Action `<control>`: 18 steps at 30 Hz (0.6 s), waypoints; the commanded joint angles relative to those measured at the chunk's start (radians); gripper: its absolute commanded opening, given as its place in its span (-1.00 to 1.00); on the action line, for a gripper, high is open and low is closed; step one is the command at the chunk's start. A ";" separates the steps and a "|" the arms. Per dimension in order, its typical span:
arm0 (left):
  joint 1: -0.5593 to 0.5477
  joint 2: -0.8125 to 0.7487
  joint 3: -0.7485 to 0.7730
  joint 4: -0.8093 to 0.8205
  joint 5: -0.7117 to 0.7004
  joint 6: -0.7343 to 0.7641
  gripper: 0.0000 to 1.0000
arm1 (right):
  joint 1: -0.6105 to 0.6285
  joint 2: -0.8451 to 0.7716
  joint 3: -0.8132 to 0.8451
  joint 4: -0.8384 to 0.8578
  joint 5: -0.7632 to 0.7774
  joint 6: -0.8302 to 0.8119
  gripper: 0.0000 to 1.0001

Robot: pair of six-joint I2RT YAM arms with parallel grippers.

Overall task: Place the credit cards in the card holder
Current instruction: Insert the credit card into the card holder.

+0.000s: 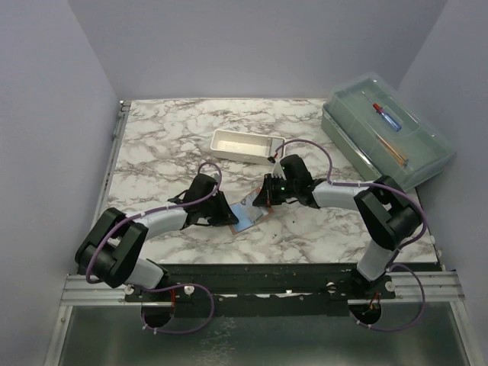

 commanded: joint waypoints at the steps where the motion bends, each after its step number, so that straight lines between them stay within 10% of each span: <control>1: 0.002 -0.052 -0.012 -0.096 -0.034 0.017 -0.61 | -0.002 0.020 -0.043 0.090 -0.010 0.005 -0.99; 18: 0.003 -0.053 -0.062 -0.154 -0.160 -0.003 -0.79 | 0.017 0.026 -0.108 0.174 -0.003 0.090 -0.99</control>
